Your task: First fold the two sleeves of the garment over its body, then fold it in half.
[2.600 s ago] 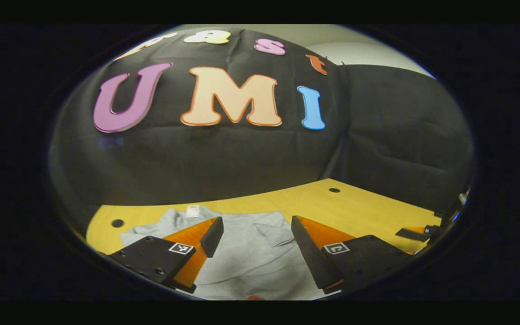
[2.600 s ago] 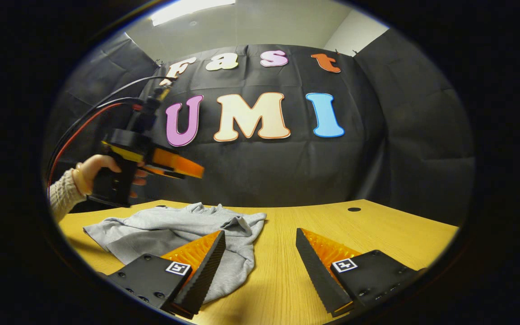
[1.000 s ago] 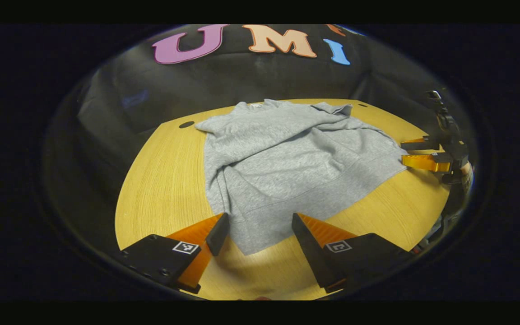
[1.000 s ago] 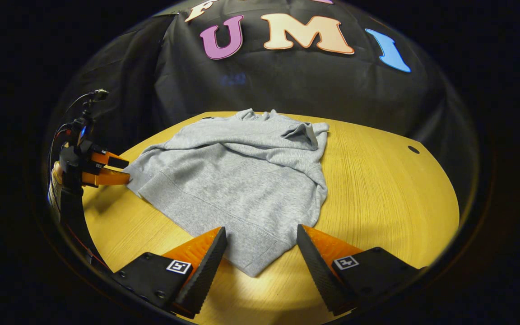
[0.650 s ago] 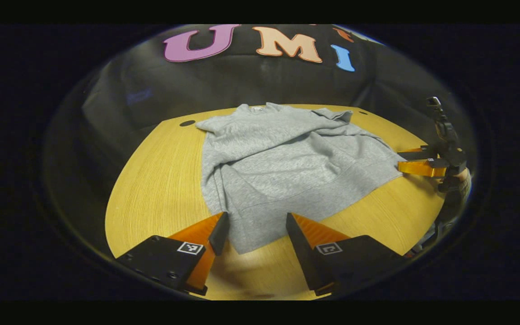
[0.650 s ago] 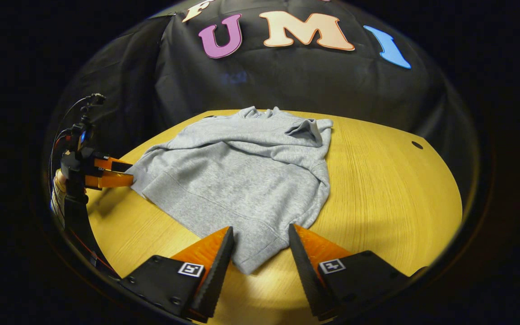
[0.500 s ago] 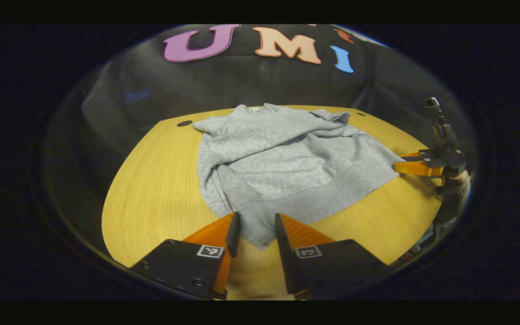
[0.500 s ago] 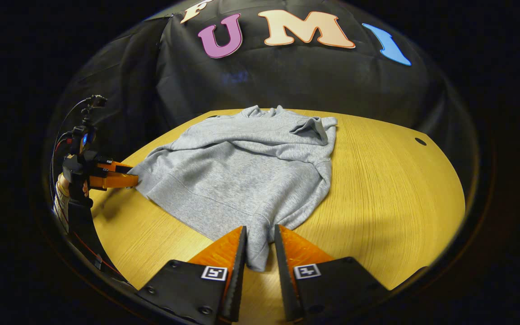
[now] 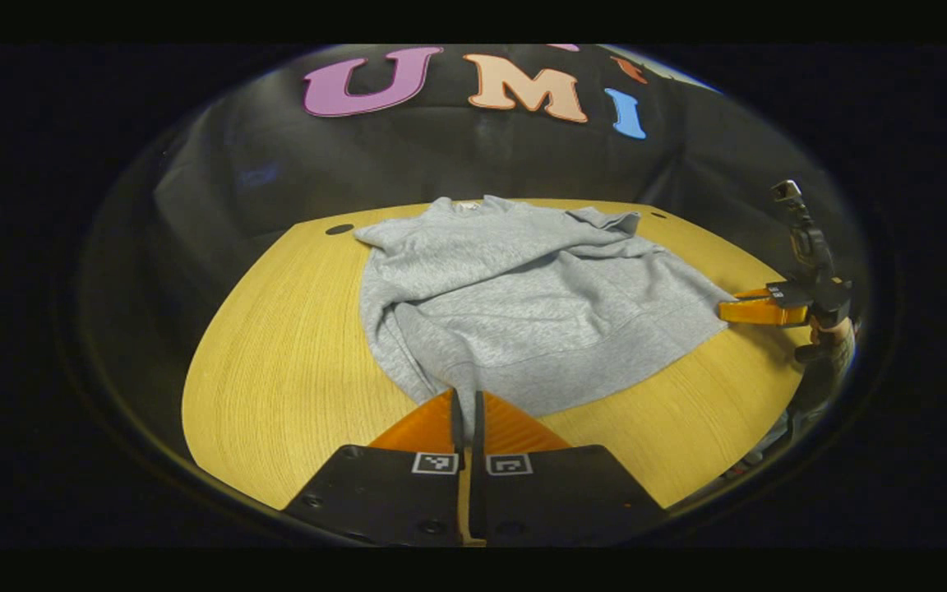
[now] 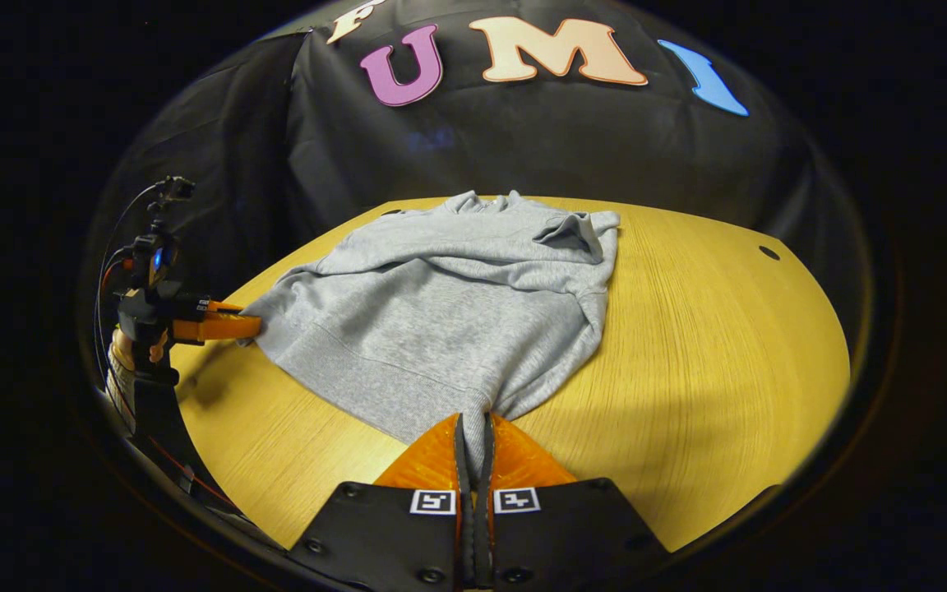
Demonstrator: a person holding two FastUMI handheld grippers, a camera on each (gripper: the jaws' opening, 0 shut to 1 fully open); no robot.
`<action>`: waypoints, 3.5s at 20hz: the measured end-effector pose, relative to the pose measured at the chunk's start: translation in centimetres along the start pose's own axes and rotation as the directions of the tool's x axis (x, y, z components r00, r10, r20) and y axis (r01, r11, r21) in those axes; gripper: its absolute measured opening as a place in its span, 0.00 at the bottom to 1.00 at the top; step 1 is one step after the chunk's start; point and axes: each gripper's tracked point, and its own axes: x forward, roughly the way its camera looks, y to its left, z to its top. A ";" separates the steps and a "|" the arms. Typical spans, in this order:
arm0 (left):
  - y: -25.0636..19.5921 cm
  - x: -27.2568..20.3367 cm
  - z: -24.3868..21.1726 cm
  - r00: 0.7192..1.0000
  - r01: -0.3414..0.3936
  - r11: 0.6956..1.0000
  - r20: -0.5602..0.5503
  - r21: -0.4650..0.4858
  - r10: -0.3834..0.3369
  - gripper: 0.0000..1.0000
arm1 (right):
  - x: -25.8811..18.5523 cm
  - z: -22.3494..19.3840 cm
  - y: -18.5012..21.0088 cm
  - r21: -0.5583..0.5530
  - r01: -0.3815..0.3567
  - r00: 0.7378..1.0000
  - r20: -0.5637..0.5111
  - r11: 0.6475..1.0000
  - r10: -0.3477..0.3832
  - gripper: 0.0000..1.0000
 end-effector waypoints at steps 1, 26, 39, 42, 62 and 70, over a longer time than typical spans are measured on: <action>0.0 -0.3 0.1 1.000 -0.001 1.000 0.001 -0.002 0.001 0.00 | -0.2 0.2 0.1 -0.014 0.001 1.000 0.008 1.000 -0.001 0.02; 2.1 3.0 23.5 0.915 -0.003 0.991 0.399 -0.136 0.057 0.00 | 3.3 22.1 -4.4 -0.070 0.059 0.960 0.279 0.996 -0.037 0.02; 6.2 15.0 23.5 0.951 -0.080 0.945 0.258 -0.316 0.167 0.00 | 15.2 21.4 -9.6 0.168 0.037 0.986 0.152 0.985 -0.063 0.02; 6.3 16.0 23.2 0.951 -0.104 0.944 0.246 -0.313 0.187 0.00 | 15.9 21.7 -10.1 0.192 0.036 0.985 0.157 0.981 -0.067 0.02; 9.0 1.7 28.8 0.728 -0.269 0.918 0.562 -0.292 0.393 0.87 | 4.2 27.7 -7.7 0.101 0.101 0.857 0.497 0.990 -0.138 0.98; 6.2 -5.9 22.6 0.614 -0.327 0.901 0.662 -0.284 0.431 0.90 | -4.4 22.9 -3.5 0.072 0.185 0.719 0.669 0.980 -0.185 0.97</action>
